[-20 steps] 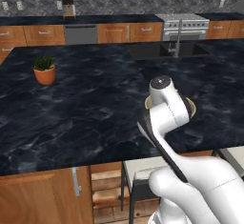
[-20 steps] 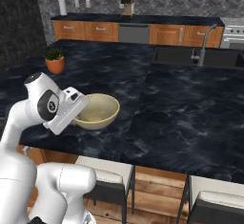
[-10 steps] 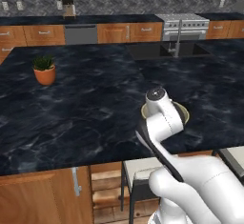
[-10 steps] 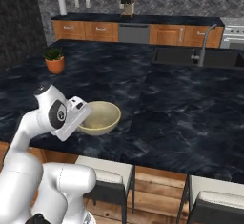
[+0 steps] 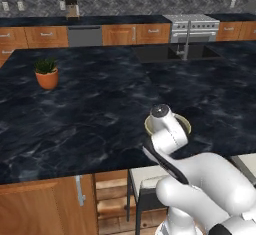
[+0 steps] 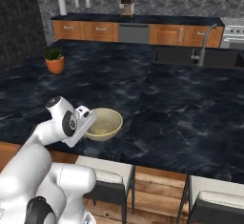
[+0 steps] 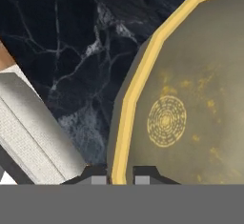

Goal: Pick up the bowls from the cabinet and place each bowl in front of a stool on the dining counter.

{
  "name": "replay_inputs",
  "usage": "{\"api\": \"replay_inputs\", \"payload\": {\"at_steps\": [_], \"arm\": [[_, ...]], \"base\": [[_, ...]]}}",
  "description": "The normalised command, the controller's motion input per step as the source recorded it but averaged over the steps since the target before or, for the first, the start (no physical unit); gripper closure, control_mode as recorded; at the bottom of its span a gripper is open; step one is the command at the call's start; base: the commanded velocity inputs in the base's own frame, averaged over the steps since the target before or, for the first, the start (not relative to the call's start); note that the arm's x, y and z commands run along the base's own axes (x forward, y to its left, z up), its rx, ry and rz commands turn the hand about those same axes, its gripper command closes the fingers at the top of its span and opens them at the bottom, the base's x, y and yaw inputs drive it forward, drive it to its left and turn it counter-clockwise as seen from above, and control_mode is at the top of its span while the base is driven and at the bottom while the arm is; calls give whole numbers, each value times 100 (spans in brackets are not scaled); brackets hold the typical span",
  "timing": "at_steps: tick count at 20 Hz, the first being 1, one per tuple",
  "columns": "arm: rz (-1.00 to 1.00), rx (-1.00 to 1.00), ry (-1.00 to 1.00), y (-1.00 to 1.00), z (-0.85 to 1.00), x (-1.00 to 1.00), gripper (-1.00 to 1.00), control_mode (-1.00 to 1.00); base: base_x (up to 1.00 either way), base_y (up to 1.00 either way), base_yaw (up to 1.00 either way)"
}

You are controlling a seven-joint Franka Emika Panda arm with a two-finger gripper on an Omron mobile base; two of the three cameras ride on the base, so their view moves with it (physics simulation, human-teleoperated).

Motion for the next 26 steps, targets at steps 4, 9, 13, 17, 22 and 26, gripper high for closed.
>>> {"api": "replay_inputs", "payload": {"at_steps": [4,9,13,17,22,26], "arm": [[0,0,14,0,-30,28,100,-100],[0,0,11,0,-32,22,100,-100],[0,-1,1,0,-47,20,100,-100],[0,0,5,0,-33,16,100,-100],[1,1,1,0,-1,6,100,-100],[0,0,0,0,0,0,-100,-100]], "base": [[0,0,0],[0,0,0],[0,0,0],[0,0,0],[0,0,0],[0,0,0]]}}
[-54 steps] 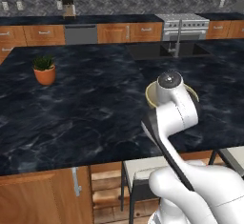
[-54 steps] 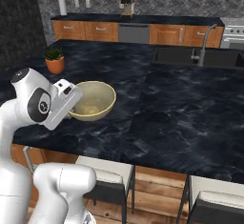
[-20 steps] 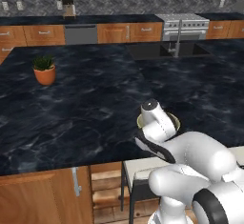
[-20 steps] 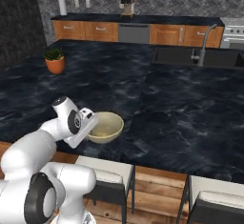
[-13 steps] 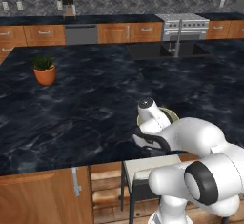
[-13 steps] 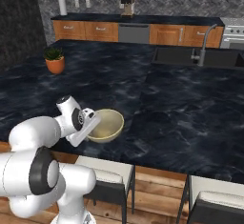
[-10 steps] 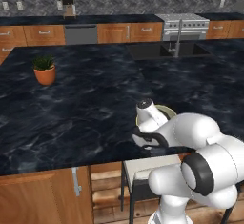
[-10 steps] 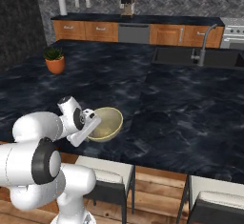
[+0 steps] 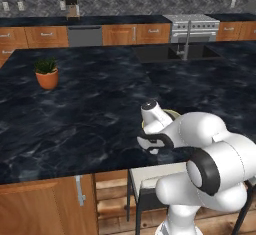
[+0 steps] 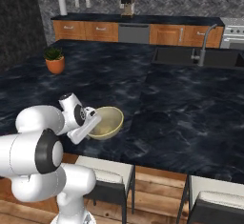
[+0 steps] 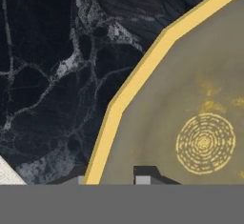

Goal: Pick up the bowls from the cabinet and place each bowl in front of a stool on the dining counter.

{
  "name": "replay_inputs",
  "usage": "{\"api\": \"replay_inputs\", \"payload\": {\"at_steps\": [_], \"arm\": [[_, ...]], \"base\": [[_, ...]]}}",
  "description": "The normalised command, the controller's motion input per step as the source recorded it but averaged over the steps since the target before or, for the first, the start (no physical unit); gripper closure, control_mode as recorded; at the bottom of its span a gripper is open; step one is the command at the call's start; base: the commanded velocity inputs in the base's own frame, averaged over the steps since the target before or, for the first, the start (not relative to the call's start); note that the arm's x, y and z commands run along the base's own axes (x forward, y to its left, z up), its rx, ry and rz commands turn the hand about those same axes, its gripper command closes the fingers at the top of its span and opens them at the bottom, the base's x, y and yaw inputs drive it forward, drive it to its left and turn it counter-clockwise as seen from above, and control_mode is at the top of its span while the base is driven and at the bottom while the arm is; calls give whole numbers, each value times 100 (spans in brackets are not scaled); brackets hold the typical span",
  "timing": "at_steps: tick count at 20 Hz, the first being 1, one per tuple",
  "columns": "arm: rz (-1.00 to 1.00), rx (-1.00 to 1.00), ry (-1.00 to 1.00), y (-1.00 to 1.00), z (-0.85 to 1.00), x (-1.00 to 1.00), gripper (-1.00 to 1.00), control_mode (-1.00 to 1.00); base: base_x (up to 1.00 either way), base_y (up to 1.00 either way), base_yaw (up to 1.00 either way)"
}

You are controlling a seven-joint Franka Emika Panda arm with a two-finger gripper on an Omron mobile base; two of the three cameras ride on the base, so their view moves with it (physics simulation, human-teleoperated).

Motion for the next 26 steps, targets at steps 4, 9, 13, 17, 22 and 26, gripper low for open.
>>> {"api": "replay_inputs", "payload": {"at_steps": [4,9,13,17,22,26], "arm": [[0,0,0,-1,0,3,-100,-100],[0,0,0,0,0,0,-100,-100],[0,0,0,0,1,0,-100,-100],[0,0,0,0,41,0,-100,-100],[0,0,0,0,86,-1,-100,-100],[-1,2,0,1,84,-12,-100,-100]], "base": [[0,0,0],[0,0,0],[0,0,0],[0,0,0],[0,0,0],[0,0,0]]}}
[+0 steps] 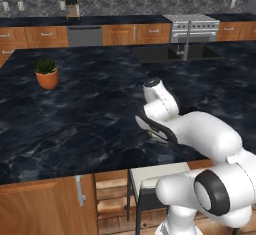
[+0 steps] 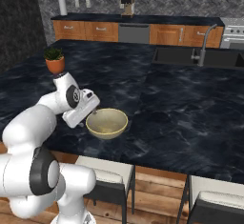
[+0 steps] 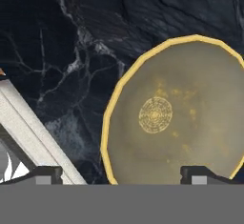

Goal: Pick up the bowls from the cabinet and place each bowl in front of a stool on the dining counter.

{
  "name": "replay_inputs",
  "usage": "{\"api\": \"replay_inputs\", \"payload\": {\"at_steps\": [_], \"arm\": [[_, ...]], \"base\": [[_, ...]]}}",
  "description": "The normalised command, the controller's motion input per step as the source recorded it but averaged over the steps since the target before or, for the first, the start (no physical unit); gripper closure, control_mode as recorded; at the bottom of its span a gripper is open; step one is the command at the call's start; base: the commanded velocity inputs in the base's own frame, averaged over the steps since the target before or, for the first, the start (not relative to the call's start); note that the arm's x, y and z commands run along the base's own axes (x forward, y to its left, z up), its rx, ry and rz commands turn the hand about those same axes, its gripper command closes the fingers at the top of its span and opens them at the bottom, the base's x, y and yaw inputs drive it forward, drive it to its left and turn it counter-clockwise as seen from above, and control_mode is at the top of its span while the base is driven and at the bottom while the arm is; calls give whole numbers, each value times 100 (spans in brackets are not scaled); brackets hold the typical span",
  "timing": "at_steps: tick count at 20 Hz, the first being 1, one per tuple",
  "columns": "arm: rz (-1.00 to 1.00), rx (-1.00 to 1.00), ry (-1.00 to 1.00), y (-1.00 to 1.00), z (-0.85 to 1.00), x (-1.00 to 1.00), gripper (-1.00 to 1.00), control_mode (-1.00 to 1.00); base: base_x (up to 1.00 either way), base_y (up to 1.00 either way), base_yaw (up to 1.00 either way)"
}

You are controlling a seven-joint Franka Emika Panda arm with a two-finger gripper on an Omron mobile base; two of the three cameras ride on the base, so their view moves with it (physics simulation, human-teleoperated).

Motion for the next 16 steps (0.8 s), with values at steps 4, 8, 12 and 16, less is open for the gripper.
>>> {"api": "replay_inputs", "payload": {"at_steps": [4,8,12,16], "arm": [[-26,22,-1,4,59,-36,-100,-100],[-42,33,-3,2,55,-71,-100,-100],[-49,30,-9,21,51,-76,-100,-100],[-68,15,-5,23,26,-35,-100,-100]], "base": [[0,0,0],[0,0,0],[0,0,0],[0,0,0]]}}
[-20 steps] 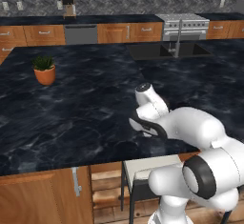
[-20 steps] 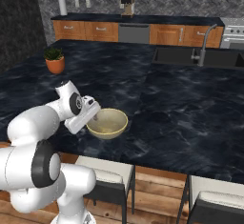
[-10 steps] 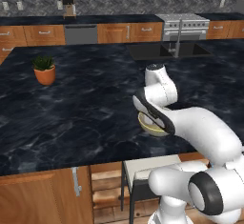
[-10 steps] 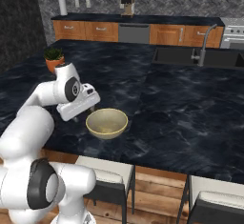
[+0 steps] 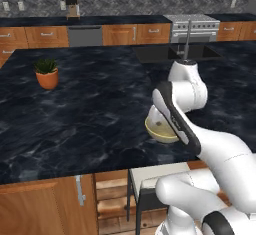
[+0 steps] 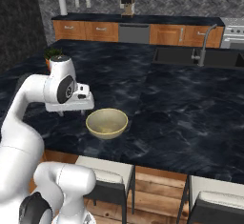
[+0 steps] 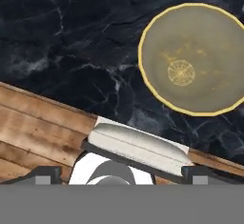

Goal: Pick up the bowls from the cabinet and place each bowl in front of a stool on the dining counter.

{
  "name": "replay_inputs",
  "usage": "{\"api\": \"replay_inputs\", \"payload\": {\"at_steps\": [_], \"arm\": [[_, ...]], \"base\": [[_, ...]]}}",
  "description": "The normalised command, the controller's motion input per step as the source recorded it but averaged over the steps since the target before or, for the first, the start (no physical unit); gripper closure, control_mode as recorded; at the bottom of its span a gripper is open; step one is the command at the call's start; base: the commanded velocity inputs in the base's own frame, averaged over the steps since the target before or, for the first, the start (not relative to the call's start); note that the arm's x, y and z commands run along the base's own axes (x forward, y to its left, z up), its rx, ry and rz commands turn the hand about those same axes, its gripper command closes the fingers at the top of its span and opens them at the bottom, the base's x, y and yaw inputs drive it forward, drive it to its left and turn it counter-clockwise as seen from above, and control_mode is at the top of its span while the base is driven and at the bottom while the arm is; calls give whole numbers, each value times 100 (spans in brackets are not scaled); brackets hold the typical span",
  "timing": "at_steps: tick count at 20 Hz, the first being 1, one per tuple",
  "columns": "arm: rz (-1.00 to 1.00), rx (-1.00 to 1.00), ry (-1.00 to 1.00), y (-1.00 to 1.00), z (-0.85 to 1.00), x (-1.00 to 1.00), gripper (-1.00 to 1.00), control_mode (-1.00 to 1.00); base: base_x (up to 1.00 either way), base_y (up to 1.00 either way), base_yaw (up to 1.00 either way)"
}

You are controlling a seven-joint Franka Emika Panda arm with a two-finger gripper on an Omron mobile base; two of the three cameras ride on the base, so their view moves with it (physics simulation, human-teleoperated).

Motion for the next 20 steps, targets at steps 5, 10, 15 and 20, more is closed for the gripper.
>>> {"api": "replay_inputs", "payload": {"at_steps": [5,10,15,20], "arm": [[-77,3,1,1,2,-31,-100,-100],[-50,0,4,0,10,-49,-100,-100],[-13,5,0,-2,1,-69,-100,-100],[0,5,9,-9,15,-47,-100,-100]], "base": [[0,0,0],[0,0,0],[0,0,0],[0,0,0]]}}
